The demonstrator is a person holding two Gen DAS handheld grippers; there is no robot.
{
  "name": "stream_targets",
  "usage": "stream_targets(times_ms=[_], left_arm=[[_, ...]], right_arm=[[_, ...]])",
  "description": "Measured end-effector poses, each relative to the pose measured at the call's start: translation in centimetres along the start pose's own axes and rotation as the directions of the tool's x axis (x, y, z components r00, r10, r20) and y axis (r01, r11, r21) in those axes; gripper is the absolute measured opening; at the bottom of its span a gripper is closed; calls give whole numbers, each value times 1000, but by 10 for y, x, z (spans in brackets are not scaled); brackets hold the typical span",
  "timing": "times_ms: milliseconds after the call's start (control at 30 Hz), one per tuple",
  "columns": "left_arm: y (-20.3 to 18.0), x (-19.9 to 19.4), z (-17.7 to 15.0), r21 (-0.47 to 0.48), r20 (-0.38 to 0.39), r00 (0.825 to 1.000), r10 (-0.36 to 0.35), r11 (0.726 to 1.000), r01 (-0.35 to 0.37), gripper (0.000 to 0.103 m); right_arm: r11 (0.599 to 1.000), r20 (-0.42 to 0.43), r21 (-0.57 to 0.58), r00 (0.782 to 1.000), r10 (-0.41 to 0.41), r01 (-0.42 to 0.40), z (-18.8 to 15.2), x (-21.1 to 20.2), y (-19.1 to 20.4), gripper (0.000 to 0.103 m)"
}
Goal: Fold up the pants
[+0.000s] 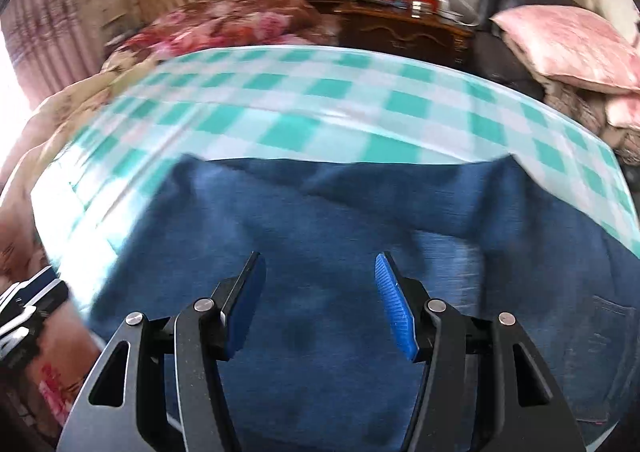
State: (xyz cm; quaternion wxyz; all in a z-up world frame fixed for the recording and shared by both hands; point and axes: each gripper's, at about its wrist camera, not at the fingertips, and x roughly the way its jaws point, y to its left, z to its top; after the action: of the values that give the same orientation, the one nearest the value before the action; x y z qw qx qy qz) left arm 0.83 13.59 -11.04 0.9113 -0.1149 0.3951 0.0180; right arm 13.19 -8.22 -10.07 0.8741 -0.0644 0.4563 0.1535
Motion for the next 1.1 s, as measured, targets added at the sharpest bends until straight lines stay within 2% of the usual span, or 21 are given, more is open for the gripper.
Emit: stream_targets(times_ms=[133, 233, 333, 367, 400, 433, 467, 500, 533, 600, 700, 800, 833, 900, 1000, 1100], left_arm=[[-20, 8, -2, 61, -14, 1000, -27, 998, 28, 54], [-28, 15, -5, 92, -34, 998, -49, 994, 52, 54], [-22, 29, -9, 110, -72, 997, 0, 994, 8, 54], [-14, 33, -10, 91, -85, 996, 35, 995, -27, 54], [-5, 35, -9, 66, -90, 995, 41, 997, -35, 54], [7, 35, -5, 17, -87, 996, 30, 999, -28, 54], [12, 34, 1, 9, -75, 996, 54, 999, -54, 54], [13, 33, 8, 30, -57, 994, 91, 996, -89, 52], [13, 33, 15, 42, -45, 995, 93, 995, -91, 52], [4, 33, 38, 60, -13, 998, 55, 997, -54, 52], [-25, 42, 63, 162, 6, 1000, 0, 987, -1, 52], [-64, 69, 75, 276, -55, 996, -63, 958, 76, 52], [-77, 81, 76, 323, -84, 993, -81, 941, 104, 52], [-90, 99, 75, 359, -136, 984, -112, 921, 154, 52], [-90, 127, 71, 379, -186, 981, -58, 917, 126, 52], [-73, 138, 76, 356, -185, 981, -59, 926, 123, 49]], right_arm=[[998, -33, -35, 998, 46, -47, -2, 15, 32, 56], [997, -64, -78, 998, 19, -24, -7, 28, 45, 56], [995, -66, -92, 997, -33, 27, -13, 35, 38, 56], [996, -65, -85, 997, -43, 37, -15, 34, 32, 56], [996, -63, -72, 996, -56, 51, -16, 32, 24, 58], [997, -64, -60, 996, -59, 55, -18, 31, 17, 58], [997, -66, -44, 996, -61, 58, -20, 30, 10, 63], [998, -68, -25, 996, -60, 58, -22, 29, 3, 66], [998, -69, -16, 996, -57, 56, -23, 28, -1, 66], [997, -68, -11, 995, -71, 71, -26, 24, -6, 67], [996, -71, 1, 994, -83, 84, -28, 21, -10, 67], [996, -76, 7, 993, -89, 90, -29, 18, -14, 67], [996, -76, 9, 993, -92, 93, -30, 17, -15, 67], [995, -79, 21, 992, -94, 96, -33, 13, -20, 67], [995, -73, 41, 994, -86, 89, -37, 5, -27, 67], [996, -51, 64, 997, -56, 59, -38, -6, -29, 67]])
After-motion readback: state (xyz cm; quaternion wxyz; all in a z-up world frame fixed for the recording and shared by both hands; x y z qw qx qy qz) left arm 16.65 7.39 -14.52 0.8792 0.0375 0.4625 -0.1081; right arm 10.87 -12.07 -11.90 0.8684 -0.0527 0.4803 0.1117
